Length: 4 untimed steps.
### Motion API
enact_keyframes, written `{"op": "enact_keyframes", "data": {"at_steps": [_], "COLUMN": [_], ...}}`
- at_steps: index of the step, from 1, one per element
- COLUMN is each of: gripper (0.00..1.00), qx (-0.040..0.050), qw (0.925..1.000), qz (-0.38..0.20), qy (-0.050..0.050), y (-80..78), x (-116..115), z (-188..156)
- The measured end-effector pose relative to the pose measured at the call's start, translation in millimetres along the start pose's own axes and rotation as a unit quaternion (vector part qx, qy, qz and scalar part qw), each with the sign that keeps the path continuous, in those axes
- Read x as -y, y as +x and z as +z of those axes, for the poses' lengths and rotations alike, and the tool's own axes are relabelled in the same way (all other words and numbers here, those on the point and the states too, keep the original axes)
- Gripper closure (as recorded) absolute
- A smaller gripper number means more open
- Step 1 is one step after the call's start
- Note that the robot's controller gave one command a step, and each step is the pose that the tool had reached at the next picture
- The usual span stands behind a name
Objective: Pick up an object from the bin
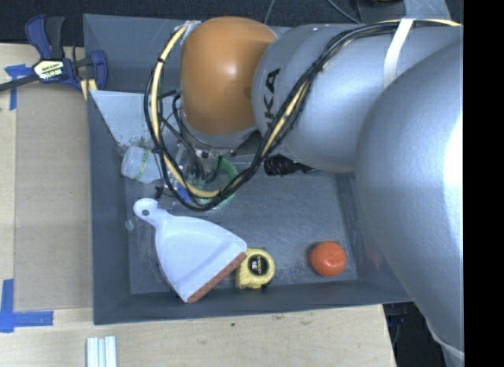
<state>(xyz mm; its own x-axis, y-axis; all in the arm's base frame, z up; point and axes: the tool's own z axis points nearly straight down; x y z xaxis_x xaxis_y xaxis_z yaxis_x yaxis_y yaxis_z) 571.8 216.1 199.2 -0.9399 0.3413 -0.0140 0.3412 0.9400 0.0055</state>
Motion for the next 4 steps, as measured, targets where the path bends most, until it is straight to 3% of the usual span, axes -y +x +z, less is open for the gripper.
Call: {"op": "enact_keyframes", "data": {"at_steps": [1, 2, 3, 4], "gripper": [0.00, 0.00, 0.00, 1.00], "qx": [-0.0029, 0.0009, 0.0066, 0.0039], "qw": [0.9999, 0.9998, 0.9993, 0.9993], "qz": [-0.011, 0.018, 0.038, 0.036], "qy": [0.003, 0.001, -0.004, -0.001], "y": [25.6, 3.9, 0.6, 2.6], "x": [43.6, 83.4, 113.9, 114.3], "z": [110.6, 126.8, 124.8, 126.7]}}
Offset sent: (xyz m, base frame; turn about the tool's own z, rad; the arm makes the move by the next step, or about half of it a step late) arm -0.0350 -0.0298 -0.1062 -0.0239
